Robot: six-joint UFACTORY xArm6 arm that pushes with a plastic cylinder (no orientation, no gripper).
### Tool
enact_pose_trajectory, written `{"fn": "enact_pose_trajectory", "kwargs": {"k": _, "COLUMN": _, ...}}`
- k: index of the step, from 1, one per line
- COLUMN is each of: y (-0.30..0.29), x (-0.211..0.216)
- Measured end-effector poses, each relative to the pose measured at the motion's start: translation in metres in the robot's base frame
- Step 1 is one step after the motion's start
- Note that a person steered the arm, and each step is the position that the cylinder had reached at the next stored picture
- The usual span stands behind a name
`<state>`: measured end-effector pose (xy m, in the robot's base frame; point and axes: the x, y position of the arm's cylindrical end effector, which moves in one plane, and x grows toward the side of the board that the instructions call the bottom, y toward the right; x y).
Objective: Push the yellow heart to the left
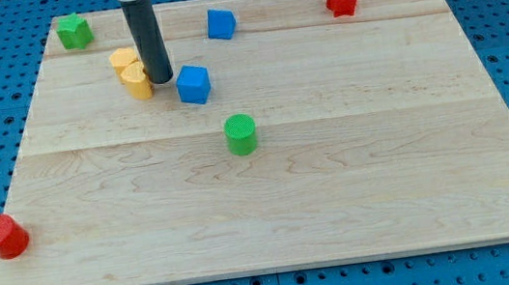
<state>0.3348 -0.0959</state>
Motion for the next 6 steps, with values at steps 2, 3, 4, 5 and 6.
{"fn": "enact_pose_trajectory", "kwargs": {"k": 2, "y": -0.054, "x": 0.031}}
{"fn": "enact_pose_trajectory", "kwargs": {"k": 3, "y": -0.015, "x": 0.028}}
{"fn": "enact_pose_trajectory", "kwargs": {"k": 4, "y": -0.036, "x": 0.014}}
{"fn": "enact_pose_trajectory", "kwargs": {"k": 5, "y": -0.066, "x": 0.005}}
{"fn": "enact_pose_trajectory", "kwargs": {"k": 6, "y": -0.103, "x": -0.001}}
